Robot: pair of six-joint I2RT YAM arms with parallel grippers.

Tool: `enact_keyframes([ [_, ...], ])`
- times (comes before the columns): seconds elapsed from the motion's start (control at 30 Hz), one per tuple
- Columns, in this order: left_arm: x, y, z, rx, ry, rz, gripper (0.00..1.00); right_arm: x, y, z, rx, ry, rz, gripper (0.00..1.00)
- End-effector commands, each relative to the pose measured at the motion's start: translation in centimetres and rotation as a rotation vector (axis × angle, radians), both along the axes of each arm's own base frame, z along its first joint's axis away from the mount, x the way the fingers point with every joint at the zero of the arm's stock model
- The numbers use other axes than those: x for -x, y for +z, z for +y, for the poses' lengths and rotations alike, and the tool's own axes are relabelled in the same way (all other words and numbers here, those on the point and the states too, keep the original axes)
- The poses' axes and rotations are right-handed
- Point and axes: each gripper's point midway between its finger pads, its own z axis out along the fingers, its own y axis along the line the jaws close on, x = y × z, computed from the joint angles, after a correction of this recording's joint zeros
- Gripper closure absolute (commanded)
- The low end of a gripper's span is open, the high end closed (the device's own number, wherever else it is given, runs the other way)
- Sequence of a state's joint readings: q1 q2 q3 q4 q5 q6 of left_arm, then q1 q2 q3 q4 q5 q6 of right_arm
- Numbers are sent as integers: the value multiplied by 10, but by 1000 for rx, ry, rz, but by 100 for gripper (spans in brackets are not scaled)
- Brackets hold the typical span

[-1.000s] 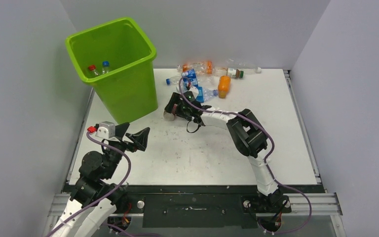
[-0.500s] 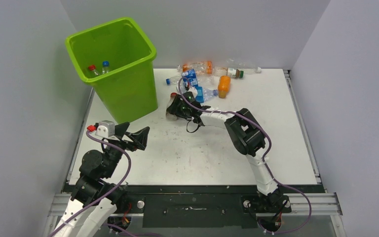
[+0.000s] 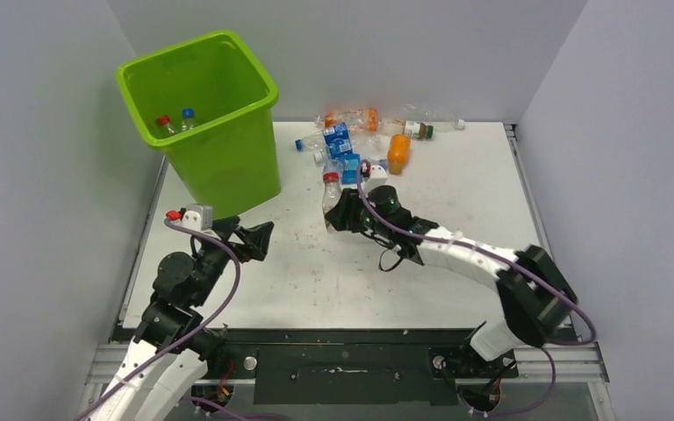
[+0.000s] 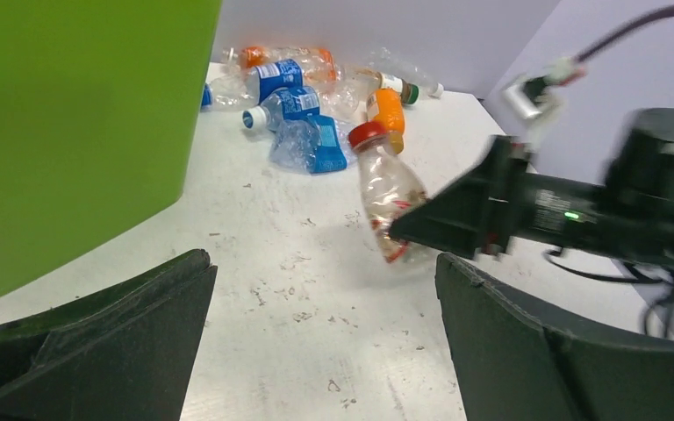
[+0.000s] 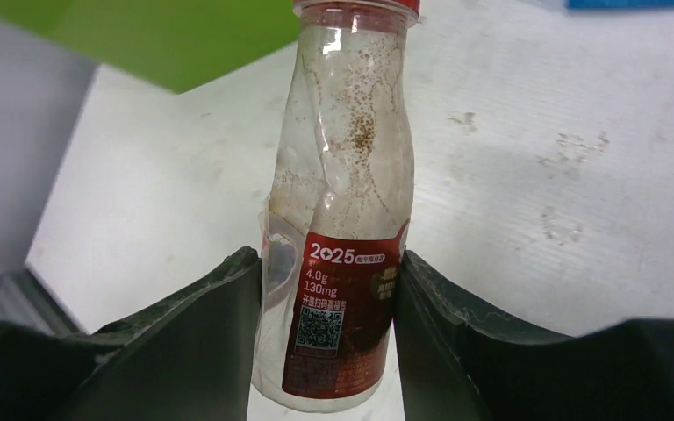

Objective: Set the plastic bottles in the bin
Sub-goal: Pick up the plastic bottle at the center of the board, then place the plastic bottle in the trash bin.

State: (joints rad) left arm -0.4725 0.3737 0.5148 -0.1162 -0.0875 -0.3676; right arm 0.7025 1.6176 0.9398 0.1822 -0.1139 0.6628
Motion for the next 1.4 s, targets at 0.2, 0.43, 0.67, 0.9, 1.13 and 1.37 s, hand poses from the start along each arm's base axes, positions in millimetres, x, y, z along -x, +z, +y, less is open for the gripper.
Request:
enact_keyframes([
  [0.2, 11, 59, -82, 426, -419, -5, 4, 118, 112, -25, 53, 206, -563, 95],
  [0.43, 19, 93, -121, 480, -598, -32, 4, 149, 149, -64, -127, 153, -744, 95],
  [0.67, 30, 93, -154, 397, -677, -44, 4, 168, 150, -71, -255, 168, -820, 95],
  [0.9, 31, 92, -182, 319, -715, -10, 4, 172, 154, -77, -321, 121, -876, 95],
  [1.13, 18, 68, -205, 179, -647, 107, 0, 175, 150, -74, -317, 112, -876, 95],
  [1.37, 28, 65, -223, 168, -703, 124, 6, 176, 143, -74, -301, 103, -863, 95],
])
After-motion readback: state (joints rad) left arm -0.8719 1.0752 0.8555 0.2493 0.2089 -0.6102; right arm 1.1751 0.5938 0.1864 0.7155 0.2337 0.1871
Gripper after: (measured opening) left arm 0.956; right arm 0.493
